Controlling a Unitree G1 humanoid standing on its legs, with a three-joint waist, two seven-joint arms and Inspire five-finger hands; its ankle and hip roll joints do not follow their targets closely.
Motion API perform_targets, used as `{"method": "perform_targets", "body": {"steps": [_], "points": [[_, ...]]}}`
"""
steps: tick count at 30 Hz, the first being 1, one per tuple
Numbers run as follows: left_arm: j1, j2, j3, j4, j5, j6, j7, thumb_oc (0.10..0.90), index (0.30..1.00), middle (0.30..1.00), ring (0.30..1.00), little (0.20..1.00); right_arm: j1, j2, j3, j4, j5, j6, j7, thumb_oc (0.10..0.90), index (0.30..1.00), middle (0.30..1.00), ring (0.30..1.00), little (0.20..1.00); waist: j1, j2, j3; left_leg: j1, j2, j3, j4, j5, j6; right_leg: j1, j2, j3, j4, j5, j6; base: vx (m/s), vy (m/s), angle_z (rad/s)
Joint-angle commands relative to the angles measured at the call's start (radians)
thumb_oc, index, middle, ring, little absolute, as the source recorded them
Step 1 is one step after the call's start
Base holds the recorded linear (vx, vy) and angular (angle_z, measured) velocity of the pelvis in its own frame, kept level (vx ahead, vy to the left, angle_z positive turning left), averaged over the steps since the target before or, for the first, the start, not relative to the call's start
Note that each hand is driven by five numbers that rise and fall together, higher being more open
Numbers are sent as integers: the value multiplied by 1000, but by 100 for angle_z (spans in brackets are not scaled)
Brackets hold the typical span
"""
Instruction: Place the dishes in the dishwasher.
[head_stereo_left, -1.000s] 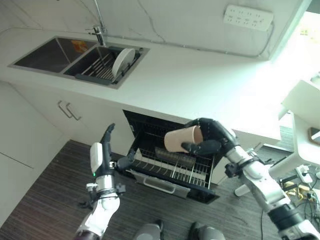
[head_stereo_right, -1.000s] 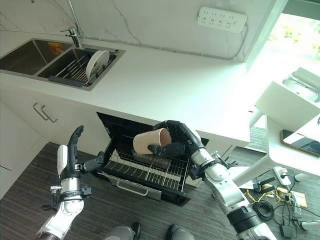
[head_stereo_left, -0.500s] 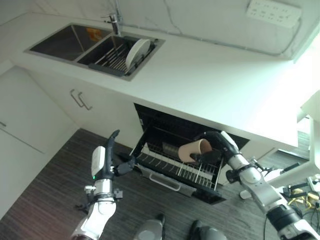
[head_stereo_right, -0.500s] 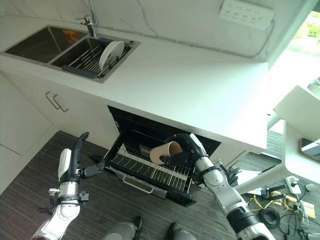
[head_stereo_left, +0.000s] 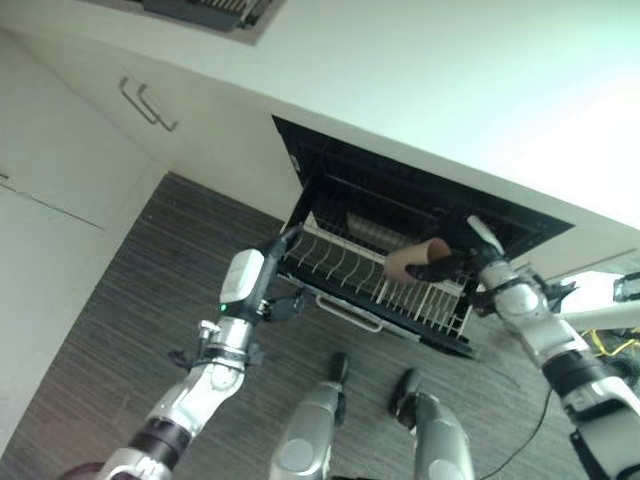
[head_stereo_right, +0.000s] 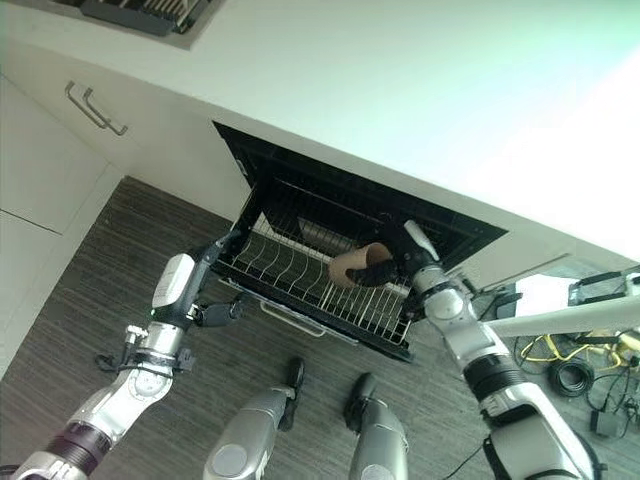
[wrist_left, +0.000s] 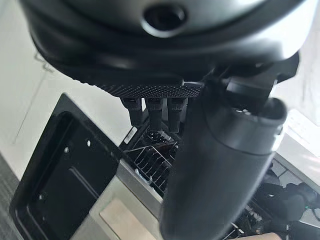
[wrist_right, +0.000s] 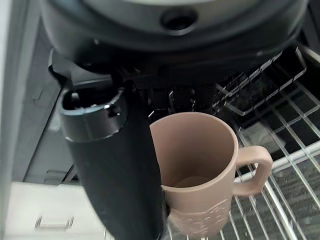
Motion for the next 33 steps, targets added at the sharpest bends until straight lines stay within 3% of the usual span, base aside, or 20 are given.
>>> {"method": "perform_targets", "body": {"steps": [1,22,28,29,33], "points": [[-66,31,5,-78,17,-75,83,800,900,900,900,900,-93,5,41,15,-18,-72,14,400,300,300,300,300,19,-24,-62,-17,56,46,46,-81,-34,43,-29,116,-88,18,131,-50,46,-10],[-92,45,8,-62,21,-71,88,800,900,900,900,900,-8,-53,27,75,-108,-70,109,400,300,300,300,300,-4,-44,-22,-5,64,66,46,-84,-32,42,-29,117,-88,35,143,-7,10,-1],[-83,54,19,-69,25,-70,82,800,900,900,900,900,38,-74,43,67,-166,-65,210,400,300,300,300,300,-3,-58,-22,3,67,67,46,-85,-34,53,-25,113,-88,32,145,6,-15,1],[-81,60,20,-69,25,-71,81,800,900,900,900,900,57,-76,67,66,-188,-60,275,400,300,300,300,300,-3,-63,-19,7,70,68,46,-83,-35,57,-24,111,-88,32,145,31,-62,1],[-78,61,25,-63,36,-80,80,800,900,900,900,900,92,-58,109,80,-198,-25,301,400,300,300,300,300,3,-73,-15,14,72,63,46,-83,-35,67,-21,109,-88,32,146,32,-51,6]]}}
